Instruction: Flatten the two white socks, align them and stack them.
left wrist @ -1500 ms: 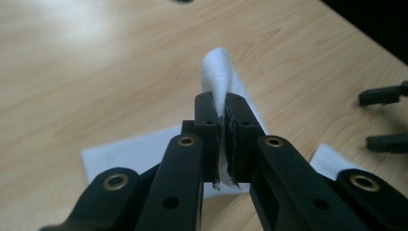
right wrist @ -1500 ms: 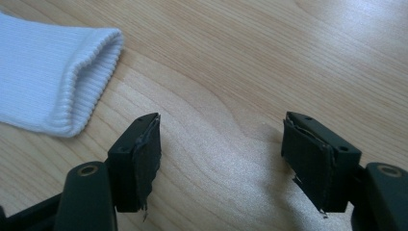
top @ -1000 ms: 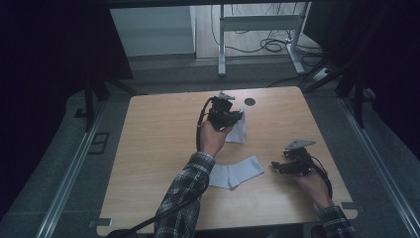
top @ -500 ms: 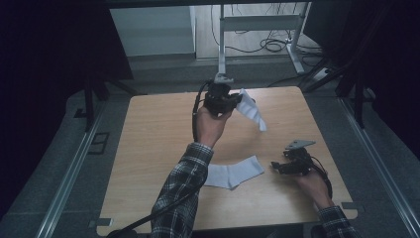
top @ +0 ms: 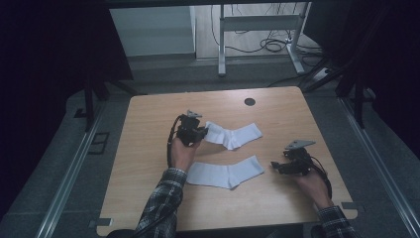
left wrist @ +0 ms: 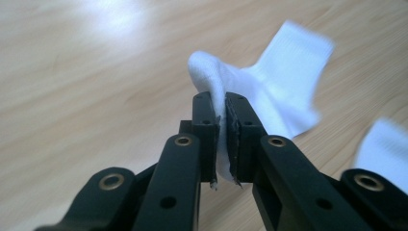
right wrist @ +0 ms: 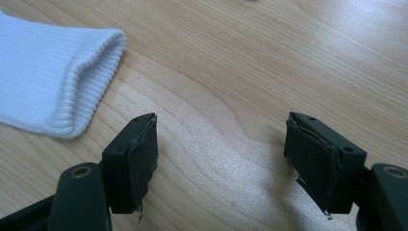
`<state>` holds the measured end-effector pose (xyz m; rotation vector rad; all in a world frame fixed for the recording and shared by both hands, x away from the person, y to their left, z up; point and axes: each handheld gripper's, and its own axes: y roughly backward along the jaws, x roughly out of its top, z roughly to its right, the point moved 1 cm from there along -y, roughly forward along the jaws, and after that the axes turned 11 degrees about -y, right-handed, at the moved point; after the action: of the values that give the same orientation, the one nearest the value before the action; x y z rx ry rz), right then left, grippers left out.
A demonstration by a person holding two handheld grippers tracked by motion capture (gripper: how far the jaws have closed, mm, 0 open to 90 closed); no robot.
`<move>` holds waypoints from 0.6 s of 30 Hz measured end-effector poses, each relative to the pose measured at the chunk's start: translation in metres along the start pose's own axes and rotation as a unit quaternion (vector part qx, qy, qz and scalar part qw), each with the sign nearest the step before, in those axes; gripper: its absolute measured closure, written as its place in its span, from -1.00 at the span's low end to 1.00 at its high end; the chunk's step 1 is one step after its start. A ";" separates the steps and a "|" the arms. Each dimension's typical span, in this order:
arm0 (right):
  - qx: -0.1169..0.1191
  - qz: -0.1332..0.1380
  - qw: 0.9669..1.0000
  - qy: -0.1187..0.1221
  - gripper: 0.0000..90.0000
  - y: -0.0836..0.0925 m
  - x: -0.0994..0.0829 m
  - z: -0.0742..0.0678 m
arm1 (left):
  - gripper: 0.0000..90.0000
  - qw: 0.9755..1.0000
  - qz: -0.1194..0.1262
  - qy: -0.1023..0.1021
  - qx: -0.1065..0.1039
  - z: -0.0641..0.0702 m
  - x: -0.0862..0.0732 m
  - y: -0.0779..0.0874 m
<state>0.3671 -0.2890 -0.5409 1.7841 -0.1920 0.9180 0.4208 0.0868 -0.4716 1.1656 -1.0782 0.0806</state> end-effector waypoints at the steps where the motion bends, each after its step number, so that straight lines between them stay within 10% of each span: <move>1: 0.000 0.000 1.000 0.000 -0.38 0.000 0.000 0.000 | 0.84 1.000 -0.010 -0.002 0.013 -0.004 -0.013 0.000; 12: -0.002 0.005 1.000 -0.005 -0.38 0.000 -0.001 -0.001 | 0.79 0.997 -0.060 -0.017 0.038 -0.011 -0.074 -0.013; 18: -0.002 0.006 1.000 -0.006 -0.38 0.000 -0.001 -0.001 | 0.22 0.997 -0.035 -0.019 0.071 -0.013 -0.080 -0.007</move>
<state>0.3658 -0.2887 -0.5418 1.7874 -0.2122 0.9164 0.3902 0.1303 -0.5334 1.3365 -1.0783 0.0821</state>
